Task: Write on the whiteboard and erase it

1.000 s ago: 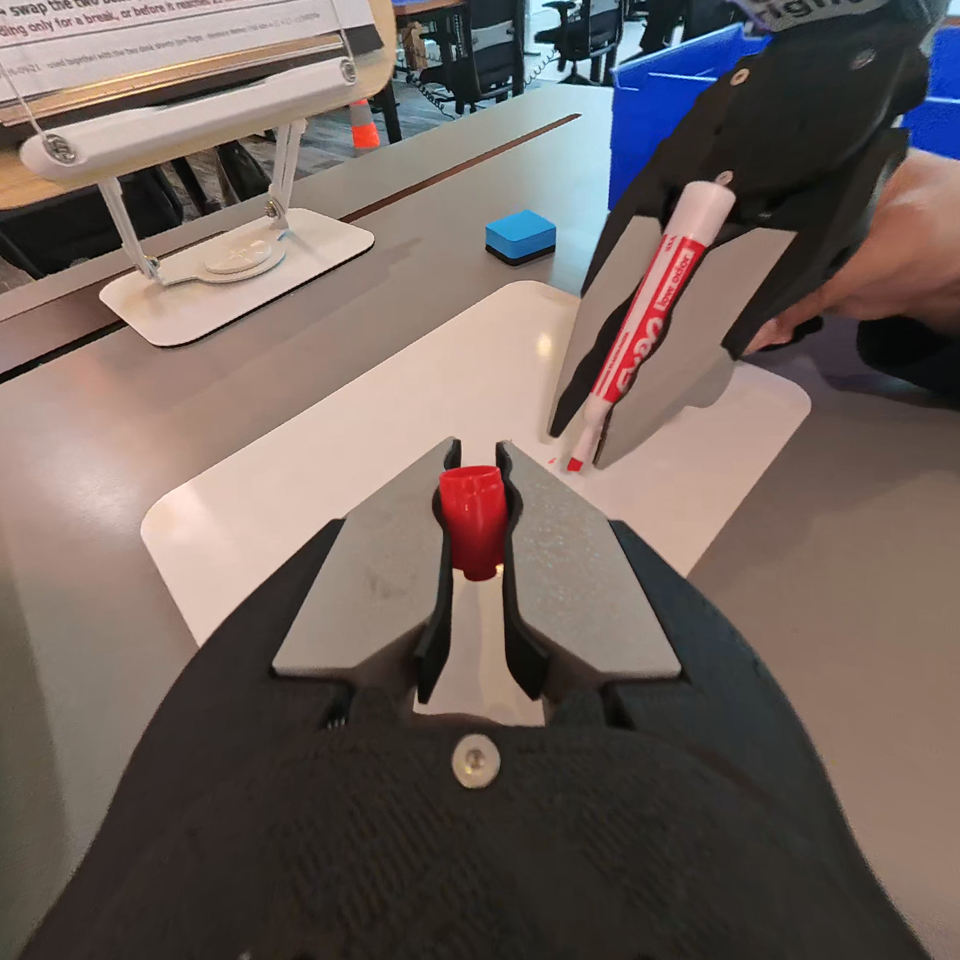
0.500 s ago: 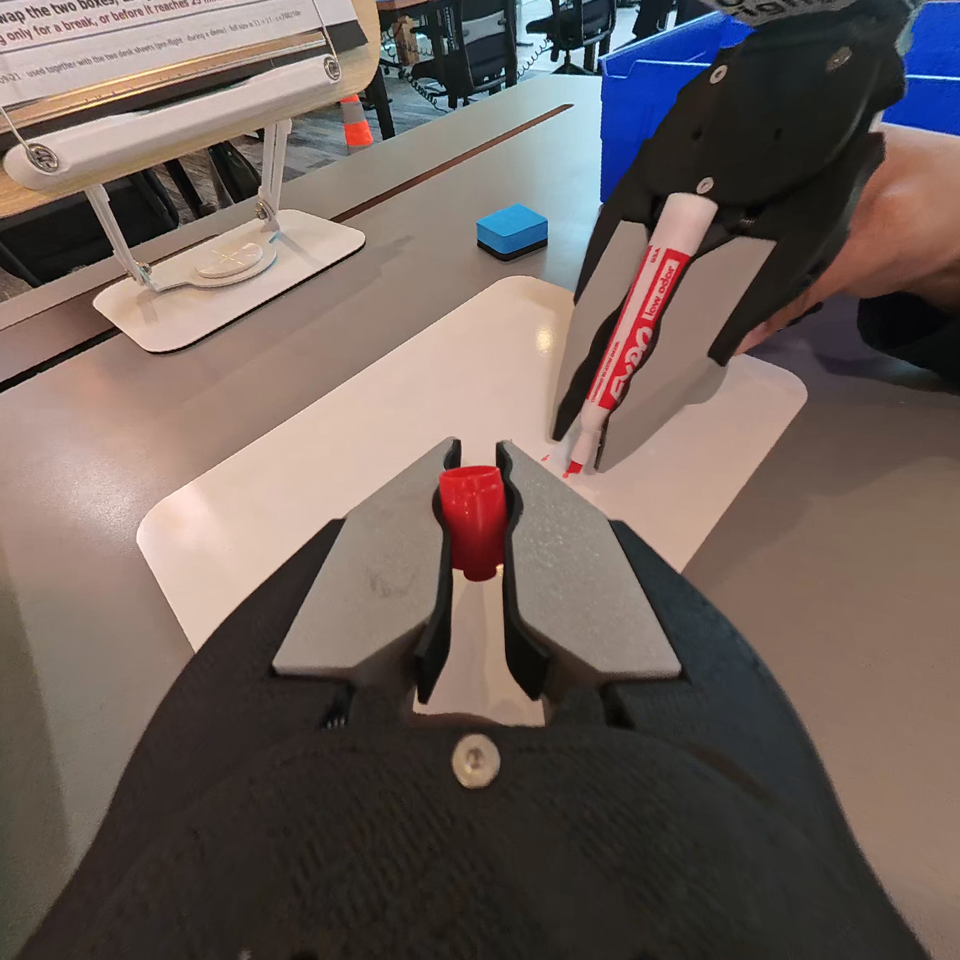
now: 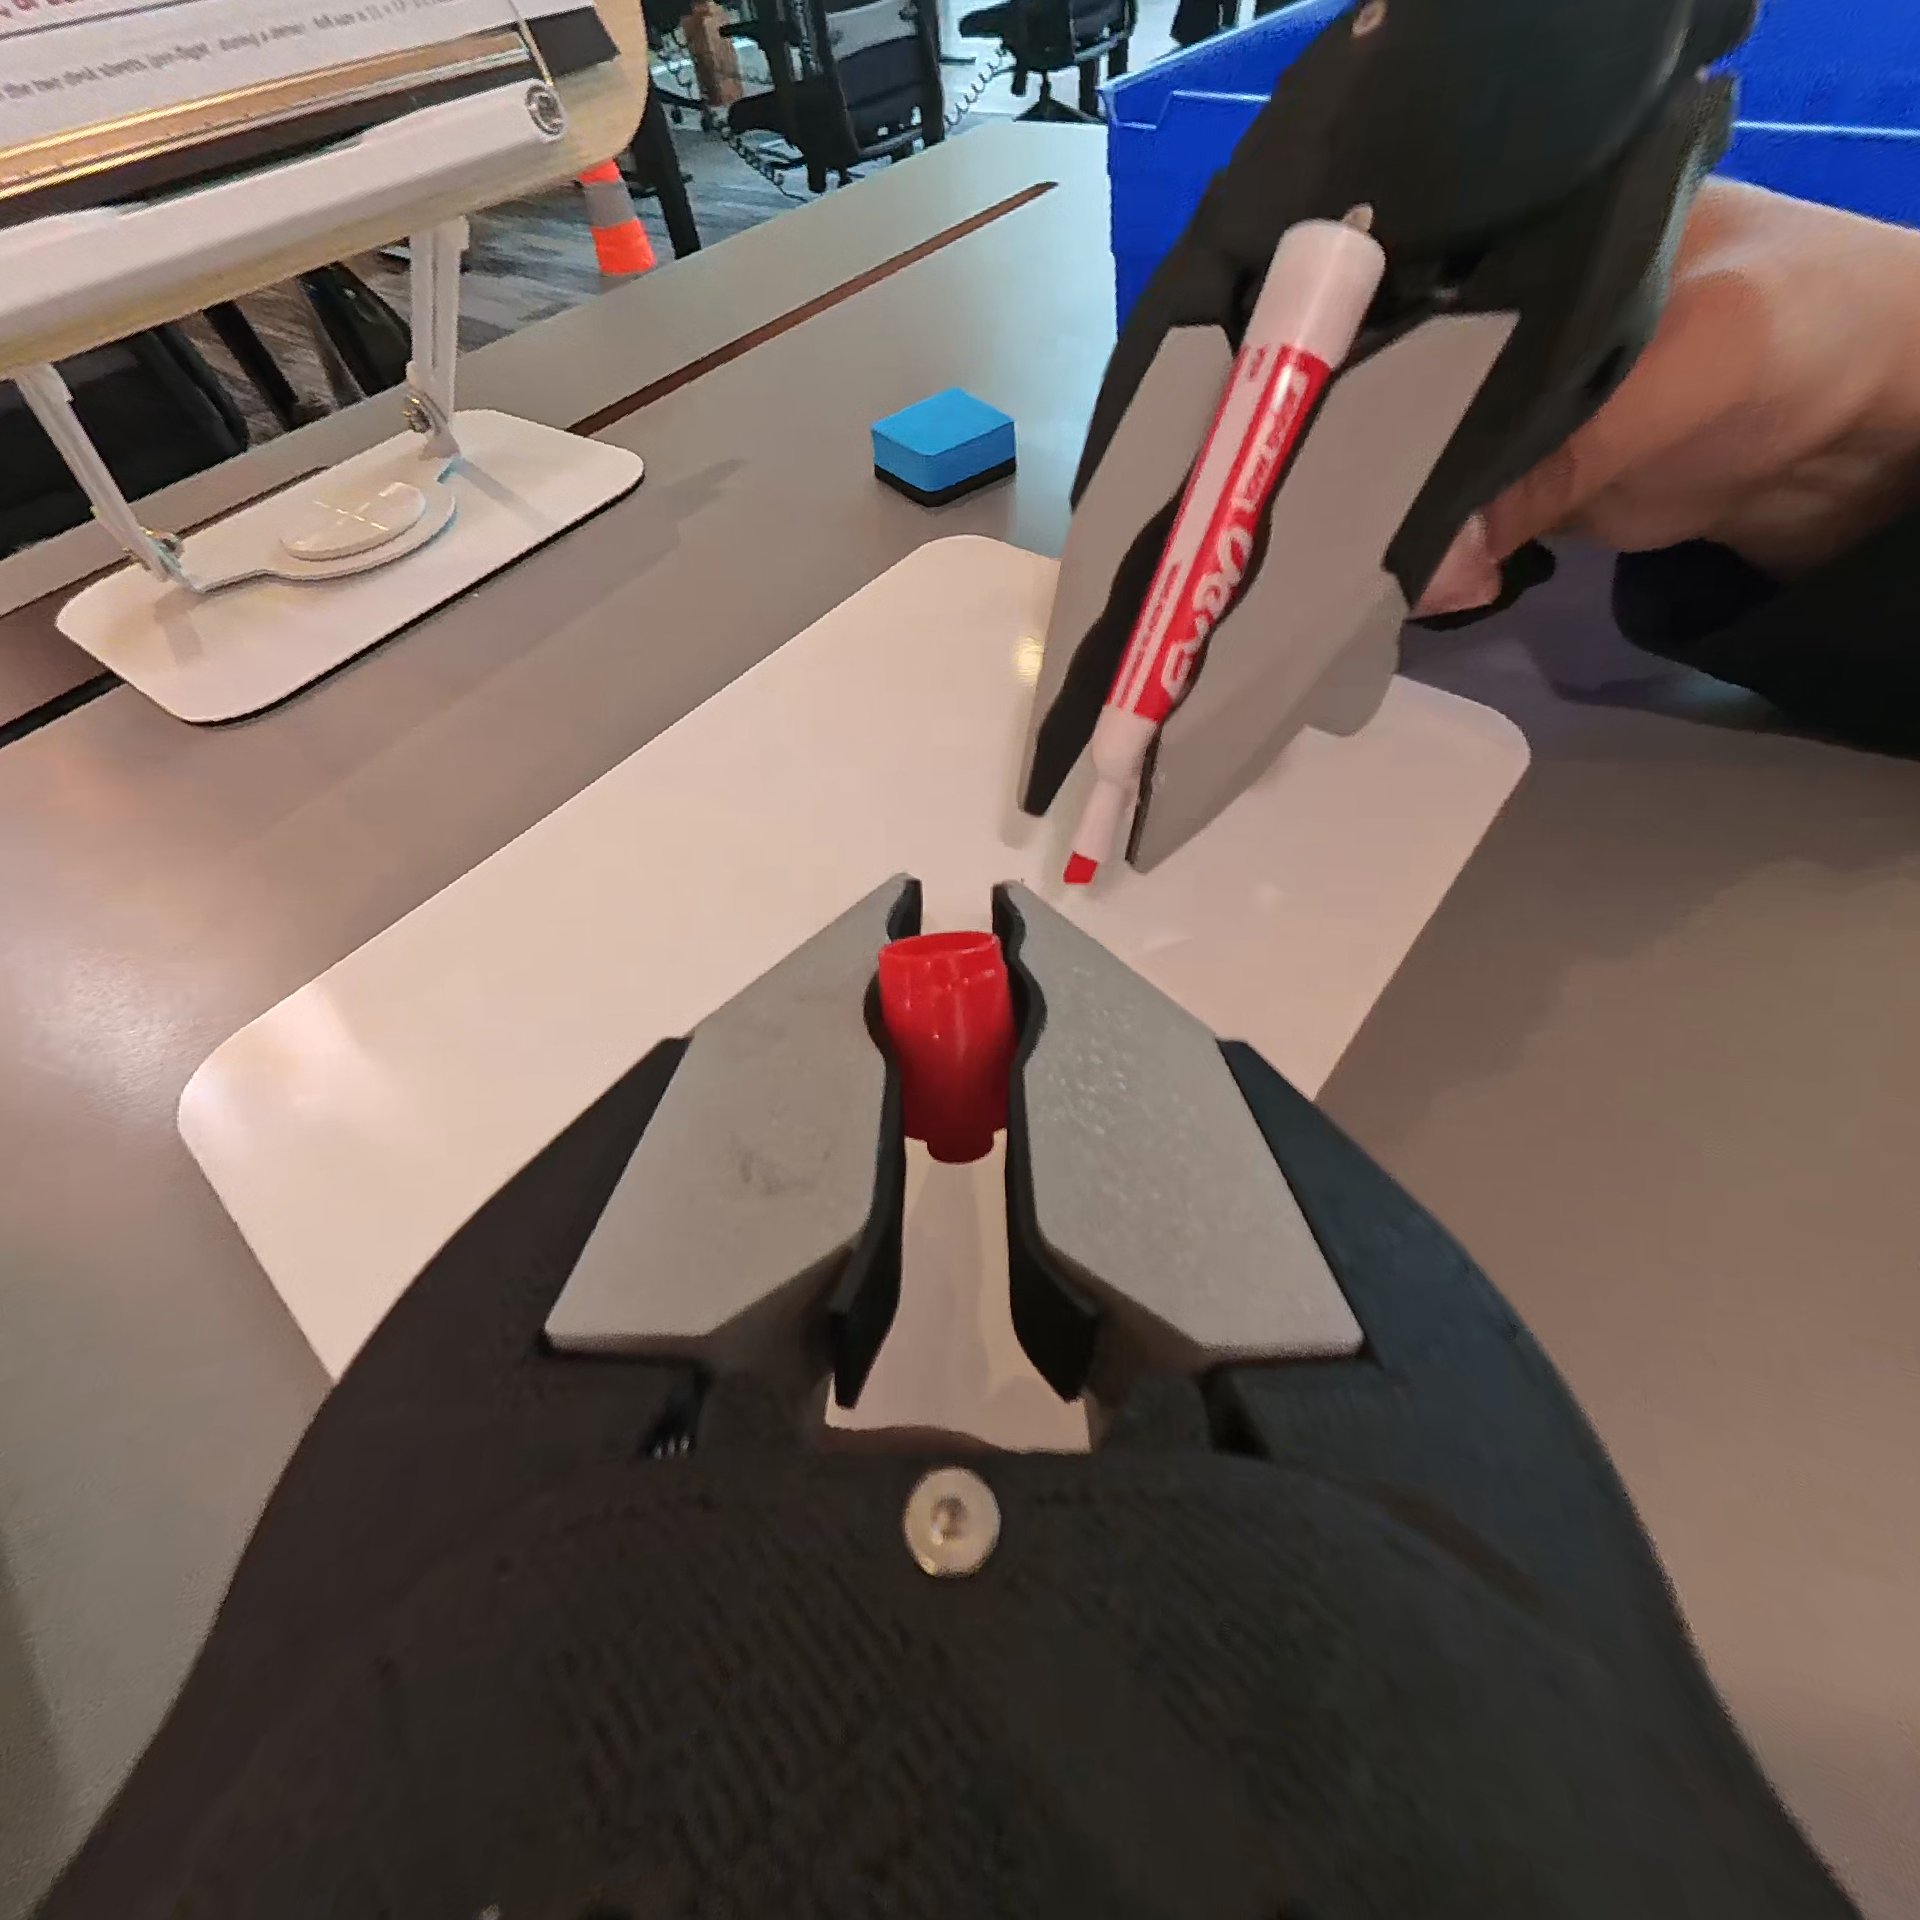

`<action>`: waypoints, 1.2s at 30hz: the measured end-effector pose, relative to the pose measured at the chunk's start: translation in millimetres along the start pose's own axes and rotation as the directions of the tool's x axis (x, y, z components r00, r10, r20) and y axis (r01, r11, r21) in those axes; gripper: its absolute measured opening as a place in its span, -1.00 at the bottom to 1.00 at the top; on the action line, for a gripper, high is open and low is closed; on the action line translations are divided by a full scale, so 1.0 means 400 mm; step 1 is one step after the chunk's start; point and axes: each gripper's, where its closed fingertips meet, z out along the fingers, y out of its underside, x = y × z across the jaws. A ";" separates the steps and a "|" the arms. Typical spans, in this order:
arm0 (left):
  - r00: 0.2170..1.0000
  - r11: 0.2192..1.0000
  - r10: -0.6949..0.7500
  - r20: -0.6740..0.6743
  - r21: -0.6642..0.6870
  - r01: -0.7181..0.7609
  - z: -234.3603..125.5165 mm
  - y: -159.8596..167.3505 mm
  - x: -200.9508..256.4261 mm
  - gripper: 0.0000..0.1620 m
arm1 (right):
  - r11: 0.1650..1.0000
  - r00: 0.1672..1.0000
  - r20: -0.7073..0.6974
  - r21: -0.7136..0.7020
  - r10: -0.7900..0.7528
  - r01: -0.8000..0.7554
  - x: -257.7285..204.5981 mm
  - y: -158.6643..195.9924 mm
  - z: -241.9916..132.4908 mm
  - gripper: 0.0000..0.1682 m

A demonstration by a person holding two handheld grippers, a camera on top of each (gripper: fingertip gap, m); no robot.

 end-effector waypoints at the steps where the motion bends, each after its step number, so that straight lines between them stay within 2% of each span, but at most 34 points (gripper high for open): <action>1: 1.000 1.000 0.004 -0.011 -0.001 -0.004 0.000 0.000 0.006 -0.86 | 1.000 1.000 0.012 0.022 0.001 -0.001 -0.004 -0.009 -0.007 -0.68; 8: 0.992 0.998 0.067 -0.106 0.016 -0.066 0.000 -0.006 0.059 -0.86 | 0.969 0.988 0.114 0.236 -0.101 0.072 -0.070 -0.098 -0.069 -0.68; 14: 0.968 0.990 0.130 -0.214 0.083 -0.114 -0.010 -0.026 0.124 -0.86 | 0.940 0.956 0.236 0.329 -0.173 0.090 -0.136 -0.128 -0.102 -0.68; 22: 0.942 0.989 0.097 -0.323 0.137 -0.056 -0.030 -0.046 0.162 -0.86 | 0.950 0.947 0.231 0.270 -0.223 0.158 -0.153 -0.103 -0.078 -0.69; 27: 0.873 0.992 0.056 -0.484 0.125 0.005 -0.051 -0.046 0.218 -0.86 | 0.935 0.925 0.265 0.302 -0.270 0.186 -0.180 -0.109 -0.092 -0.67; 30: 0.873 0.994 0.066 -0.484 0.110 -0.014 -0.048 -0.039 0.224 -0.86 | 0.916 0.909 0.274 0.340 -0.313 0.213 -0.204 -0.120 -0.103 -0.65; 36: 0.872 0.995 0.067 -0.485 0.097 -0.022 -0.045 -0.035 0.228 -0.86 | 0.918 0.906 0.278 0.330 -0.318 0.221 -0.217 -0.119 -0.085 -0.65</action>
